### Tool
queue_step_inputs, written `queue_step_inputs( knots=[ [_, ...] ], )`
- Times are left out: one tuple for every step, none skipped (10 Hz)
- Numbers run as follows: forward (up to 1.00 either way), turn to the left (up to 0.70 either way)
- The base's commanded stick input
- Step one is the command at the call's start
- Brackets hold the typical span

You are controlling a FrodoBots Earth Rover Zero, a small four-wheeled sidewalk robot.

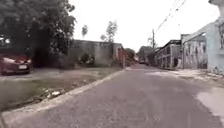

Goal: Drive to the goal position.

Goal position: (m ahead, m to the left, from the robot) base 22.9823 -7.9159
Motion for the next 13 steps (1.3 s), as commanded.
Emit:
queue_step_inputs(
  knots=[
    [0.7,-0.28],
    [0.7,-0.28],
    [0.7,-0.28],
    [0.7,-0.28],
    [0.7,-0.28],
    [0.7,-0.28],
    [0.7,-0.28],
    [0.7,0.07],
    [0.7,0.07],
    [0.7,0.07],
    [0.7,0.07],
    [0.7,0.07],
    [0.7,0.07]
  ],
)
